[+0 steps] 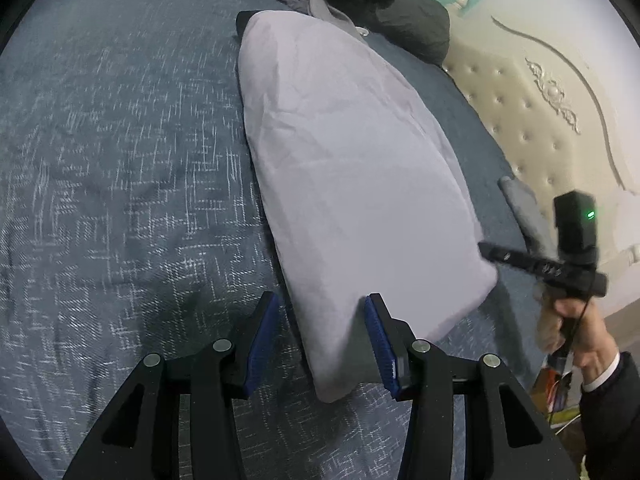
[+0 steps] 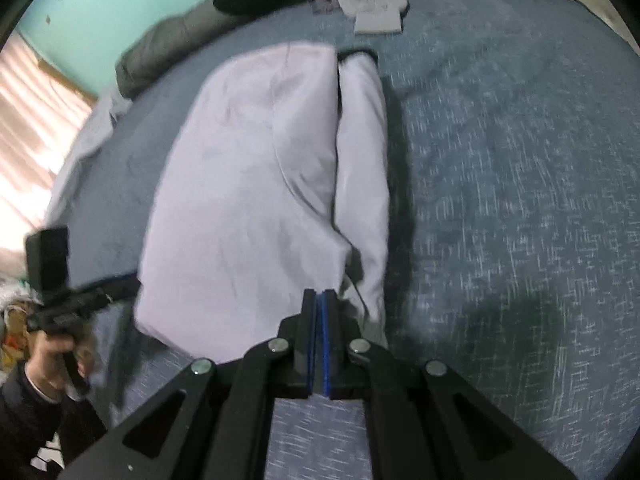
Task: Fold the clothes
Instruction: 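Open both grippers and move them to the end of the folded jacket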
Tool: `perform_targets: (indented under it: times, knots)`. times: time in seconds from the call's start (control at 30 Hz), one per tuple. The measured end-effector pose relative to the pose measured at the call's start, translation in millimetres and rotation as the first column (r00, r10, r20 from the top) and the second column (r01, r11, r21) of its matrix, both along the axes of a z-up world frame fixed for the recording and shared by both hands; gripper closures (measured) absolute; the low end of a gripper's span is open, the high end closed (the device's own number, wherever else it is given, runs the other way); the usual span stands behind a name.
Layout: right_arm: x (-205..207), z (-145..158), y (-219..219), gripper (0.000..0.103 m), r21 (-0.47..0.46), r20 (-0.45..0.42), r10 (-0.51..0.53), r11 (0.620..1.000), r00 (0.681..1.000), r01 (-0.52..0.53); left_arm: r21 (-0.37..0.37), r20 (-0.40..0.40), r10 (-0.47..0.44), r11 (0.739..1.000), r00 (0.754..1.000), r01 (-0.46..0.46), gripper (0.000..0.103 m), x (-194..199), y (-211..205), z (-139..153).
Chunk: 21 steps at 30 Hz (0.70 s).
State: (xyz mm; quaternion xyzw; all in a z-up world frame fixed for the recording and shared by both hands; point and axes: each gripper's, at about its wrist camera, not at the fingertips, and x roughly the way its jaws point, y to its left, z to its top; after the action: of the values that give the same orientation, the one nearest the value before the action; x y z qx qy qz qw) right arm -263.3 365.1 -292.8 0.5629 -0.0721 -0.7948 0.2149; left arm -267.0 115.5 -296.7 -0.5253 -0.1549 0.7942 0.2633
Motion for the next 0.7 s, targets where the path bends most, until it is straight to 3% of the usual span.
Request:
perform_targets:
  times: [0.13,0.3,0.33,0.4,0.47,0.6,0.7]
  knots:
    - [1,-2,13,0.103,-0.076,0.015,-0.063,0.995,0.998,0.064,0.002,0.004,0.001,1.000,1.000,-0.001,0.052,3,-5,-1]
    - [3,6,24,0.094,-0.089,0.054,-0.102,0.990,0.993,0.107,0.029,0.000,0.010,1.000,1.000,-0.010,0.051,2,-8,1]
    - [3,6,26,0.090,-0.091,0.064,-0.103,0.990,0.993,0.109,0.042,0.010,0.018,0.999,1.000,-0.019,0.050,0,-9,-1]
    - [5,6,31,0.060,-0.095,0.077,-0.101,0.990,0.992,0.108,0.066,0.028,0.032,0.997,0.999,-0.034,0.048,-2,-9,-4]
    - [7,6,36,0.047,-0.099,0.091,-0.099,0.989,0.991,0.108,0.073,0.037,0.035,0.997,0.999,-0.037,0.046,-3,-6,-7]
    - [8,4,42,0.033,-0.113,0.107,-0.091,0.988,0.990,0.103,0.084,0.049,0.023,0.996,0.999,-0.027,0.040,-6,4,-12]
    - [4,-1,43,0.030,-0.146,0.127,-0.072,0.985,0.989,0.091,0.099,0.067,0.033,0.994,0.997,-0.039,0.035,-15,14,-16]
